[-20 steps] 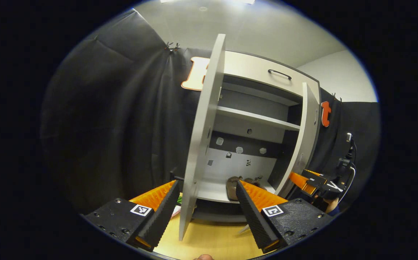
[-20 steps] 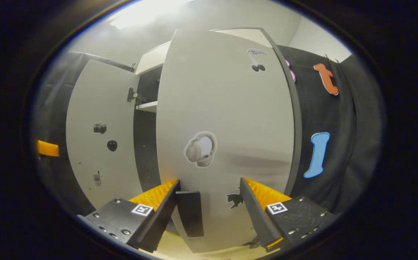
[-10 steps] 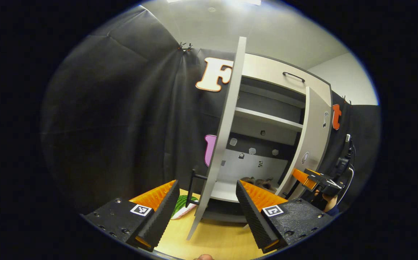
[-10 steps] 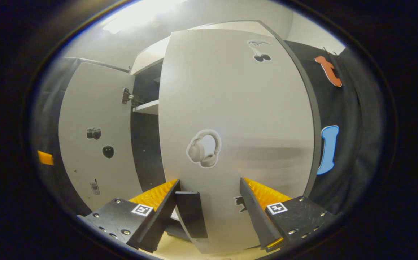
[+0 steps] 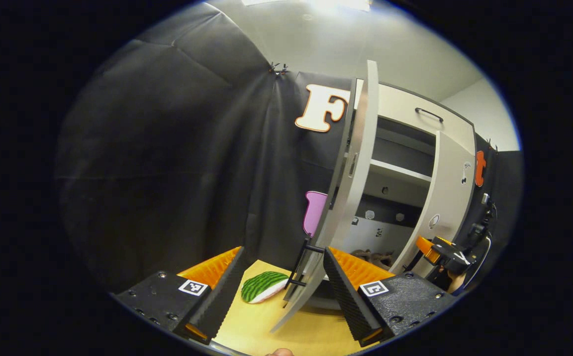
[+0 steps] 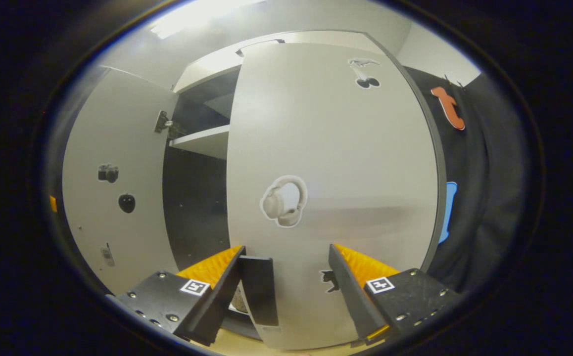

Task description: Grab one shoe with the right hand and put it into the shoe cabinet, grab the other shoe with the left hand and put it into the shoe cabinet; then close the right door with the right hand and the left door with the left hand.

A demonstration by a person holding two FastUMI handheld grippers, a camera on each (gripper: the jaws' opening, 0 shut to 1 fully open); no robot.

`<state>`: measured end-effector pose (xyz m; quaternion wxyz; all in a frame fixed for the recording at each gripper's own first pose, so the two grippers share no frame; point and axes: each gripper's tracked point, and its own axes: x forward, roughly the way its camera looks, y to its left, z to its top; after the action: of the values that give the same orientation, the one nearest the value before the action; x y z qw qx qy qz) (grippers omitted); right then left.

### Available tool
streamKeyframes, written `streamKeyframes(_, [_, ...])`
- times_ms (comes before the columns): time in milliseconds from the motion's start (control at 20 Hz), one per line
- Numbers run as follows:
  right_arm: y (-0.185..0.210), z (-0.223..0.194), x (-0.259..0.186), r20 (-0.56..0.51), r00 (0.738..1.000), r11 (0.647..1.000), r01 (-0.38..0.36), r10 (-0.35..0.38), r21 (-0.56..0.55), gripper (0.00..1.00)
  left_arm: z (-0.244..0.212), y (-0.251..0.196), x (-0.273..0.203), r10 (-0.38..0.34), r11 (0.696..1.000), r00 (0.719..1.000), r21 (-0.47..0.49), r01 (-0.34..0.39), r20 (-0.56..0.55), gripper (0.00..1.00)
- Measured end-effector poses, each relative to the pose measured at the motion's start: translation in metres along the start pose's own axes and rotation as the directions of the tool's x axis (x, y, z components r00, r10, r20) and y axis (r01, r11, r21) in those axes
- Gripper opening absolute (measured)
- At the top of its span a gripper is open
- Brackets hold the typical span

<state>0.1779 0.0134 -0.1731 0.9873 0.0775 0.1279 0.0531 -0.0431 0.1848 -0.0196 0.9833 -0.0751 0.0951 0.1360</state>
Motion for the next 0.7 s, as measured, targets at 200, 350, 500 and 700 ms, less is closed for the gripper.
streamKeyframes(200, [-0.001,0.001,0.011,0.002,1.0,1.0,0.01,-0.01,-0.006,0.97,-0.007,0.019,0.001,0.029,1.0,0.999,-0.006,-0.029,-0.021,1.0])
streamKeyframes(350, [-0.001,0.001,0.015,-0.001,1.0,1.0,0.006,-0.006,-0.002,1.0,-0.01,0.023,0.006,0.032,0.999,0.999,-0.019,-0.032,-0.031,0.96])
streamKeyframes(500, [-0.001,0.0,0.018,-0.001,1.0,1.0,0.014,-0.014,-0.006,1.0,-0.015,0.026,0.01,0.032,0.999,0.999,-0.028,-0.033,-0.04,0.96])
streamKeyframes(700, [0.002,-0.004,0.018,0.003,1.0,1.0,0.021,-0.021,-0.007,1.0,-0.024,0.031,0.014,0.038,0.999,0.998,-0.036,-0.04,-0.052,0.96])
